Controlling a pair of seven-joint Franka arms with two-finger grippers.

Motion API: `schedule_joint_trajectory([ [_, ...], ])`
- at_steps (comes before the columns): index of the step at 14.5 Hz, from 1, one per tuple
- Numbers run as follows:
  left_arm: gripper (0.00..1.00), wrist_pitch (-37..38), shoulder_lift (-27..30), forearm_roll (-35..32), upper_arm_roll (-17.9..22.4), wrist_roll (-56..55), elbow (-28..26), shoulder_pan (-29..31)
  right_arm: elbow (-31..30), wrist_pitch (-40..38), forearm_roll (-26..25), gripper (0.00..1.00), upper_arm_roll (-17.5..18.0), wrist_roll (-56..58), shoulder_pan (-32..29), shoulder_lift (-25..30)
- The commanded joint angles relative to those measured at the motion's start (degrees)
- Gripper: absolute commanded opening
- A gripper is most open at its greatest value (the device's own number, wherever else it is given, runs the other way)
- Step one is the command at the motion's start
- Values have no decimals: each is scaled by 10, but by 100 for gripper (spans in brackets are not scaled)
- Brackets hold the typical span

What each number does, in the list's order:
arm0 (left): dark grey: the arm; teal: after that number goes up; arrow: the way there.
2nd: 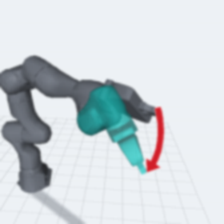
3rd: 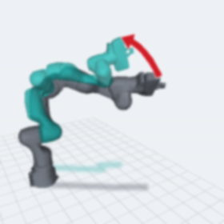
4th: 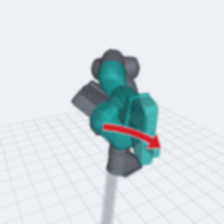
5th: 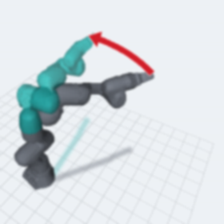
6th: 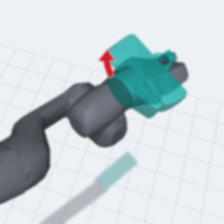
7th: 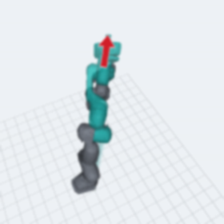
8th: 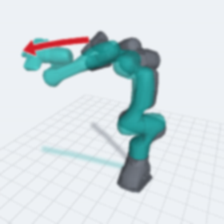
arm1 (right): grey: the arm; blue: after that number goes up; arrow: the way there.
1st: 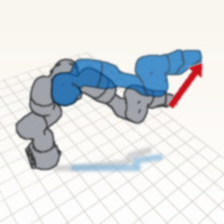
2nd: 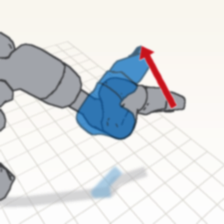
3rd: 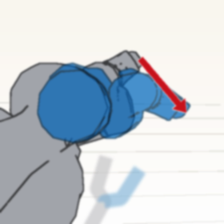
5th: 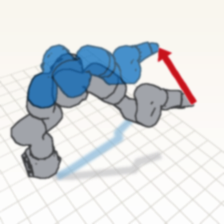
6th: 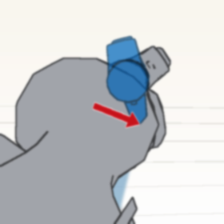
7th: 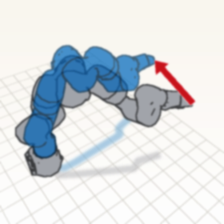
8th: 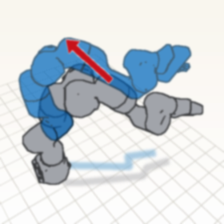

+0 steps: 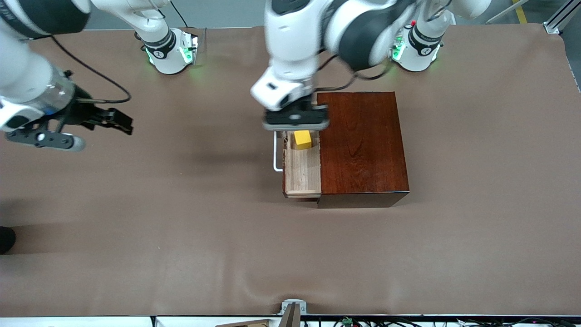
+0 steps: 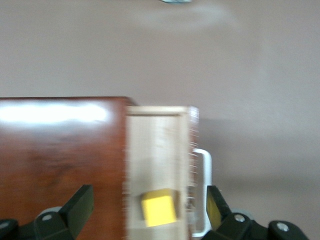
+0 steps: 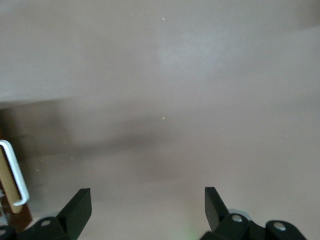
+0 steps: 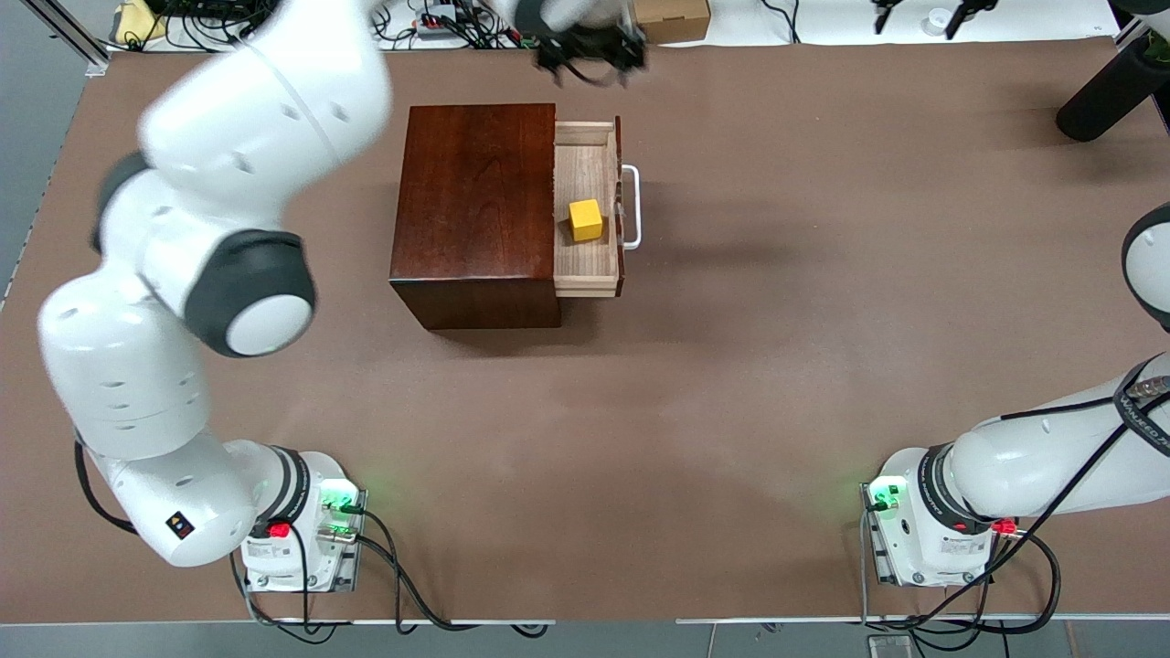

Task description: Open drawer, take yellow block, close drawer

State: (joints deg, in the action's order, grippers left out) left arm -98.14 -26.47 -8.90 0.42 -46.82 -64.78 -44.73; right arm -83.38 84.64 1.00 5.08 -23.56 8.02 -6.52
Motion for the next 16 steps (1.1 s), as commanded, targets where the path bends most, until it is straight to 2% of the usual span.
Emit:
schedule_joint_trajectory([
  [1,100,45,64,8,-2,15,-31,47,12,-3,1,100,-2,-71,37,-10],
  [4,100,111,100,15,-4,96,-32,100,13,-2,0,100,-2,-161,71,-24],
  [7,100,142,130,16,-6,148,-39,148,13,9,1,100,-2,-243,105,-34],
  [12,100,150,197,26,-7,221,-89,233,13,35,66,100,-2,-382,125,-57],
  [14,100,150,215,26,-7,256,-108,259,13,40,67,100,-2,-413,146,-65],
  [16,100,149,230,28,-7,292,-124,287,13,75,76,100,-2,-504,161,-75],
])
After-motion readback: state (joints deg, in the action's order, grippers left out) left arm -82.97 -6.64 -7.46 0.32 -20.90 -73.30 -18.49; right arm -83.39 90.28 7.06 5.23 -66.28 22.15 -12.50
